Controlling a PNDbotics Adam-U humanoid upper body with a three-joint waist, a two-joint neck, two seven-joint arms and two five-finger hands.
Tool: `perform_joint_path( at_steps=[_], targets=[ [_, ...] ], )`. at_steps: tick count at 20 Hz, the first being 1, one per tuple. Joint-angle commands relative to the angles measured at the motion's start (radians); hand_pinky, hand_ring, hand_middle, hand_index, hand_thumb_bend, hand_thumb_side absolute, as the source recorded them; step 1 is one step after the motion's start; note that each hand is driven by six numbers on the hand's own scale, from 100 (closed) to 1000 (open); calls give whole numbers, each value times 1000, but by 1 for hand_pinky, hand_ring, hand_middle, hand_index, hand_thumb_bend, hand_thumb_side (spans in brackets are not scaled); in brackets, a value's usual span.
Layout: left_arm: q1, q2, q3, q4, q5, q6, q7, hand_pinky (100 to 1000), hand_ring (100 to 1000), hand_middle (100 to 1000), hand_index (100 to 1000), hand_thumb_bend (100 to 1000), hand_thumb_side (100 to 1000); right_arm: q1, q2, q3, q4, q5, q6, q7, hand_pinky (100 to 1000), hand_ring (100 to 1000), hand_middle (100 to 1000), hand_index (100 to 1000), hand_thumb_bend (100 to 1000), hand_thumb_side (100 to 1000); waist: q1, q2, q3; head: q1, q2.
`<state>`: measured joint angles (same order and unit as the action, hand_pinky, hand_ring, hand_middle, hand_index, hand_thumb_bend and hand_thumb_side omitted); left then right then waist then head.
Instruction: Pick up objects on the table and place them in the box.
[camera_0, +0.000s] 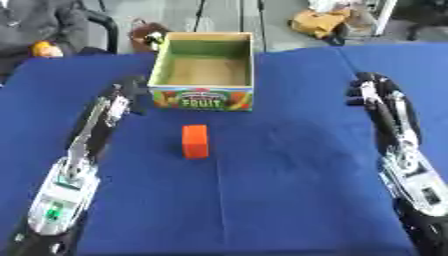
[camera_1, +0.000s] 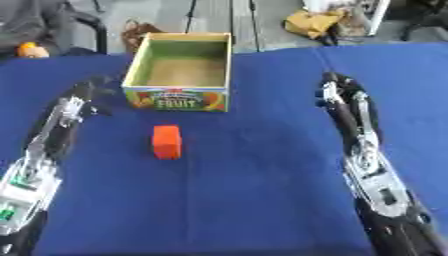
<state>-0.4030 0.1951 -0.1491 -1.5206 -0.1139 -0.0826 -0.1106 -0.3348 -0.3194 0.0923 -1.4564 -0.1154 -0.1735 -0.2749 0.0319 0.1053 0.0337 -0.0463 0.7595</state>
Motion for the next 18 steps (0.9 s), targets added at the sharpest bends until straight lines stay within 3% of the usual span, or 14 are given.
perform_joint_path(
  at_steps=[1,11,18],
  targets=[
    [-39,37,-3,-2,-51,6,-20,671,847,853,860,433,843,-13,-7,-4,-11,4,-2,5,594,628,614,760,100,634,-2,-10,-3,-2,10],
    [-178,85,-38,89,-430,15,-162,727,850,843,838,634,611,-11,-4,1,-9,3,-2,14,596,628,613,761,100,635,-4,-13,-16,5,10],
    [-282,68,-63,213,-701,-27,-246,737,828,819,828,687,569,-12,-1,6,-6,2,-2,23,596,626,610,762,100,635,-4,-16,-27,12,8]
  ],
)
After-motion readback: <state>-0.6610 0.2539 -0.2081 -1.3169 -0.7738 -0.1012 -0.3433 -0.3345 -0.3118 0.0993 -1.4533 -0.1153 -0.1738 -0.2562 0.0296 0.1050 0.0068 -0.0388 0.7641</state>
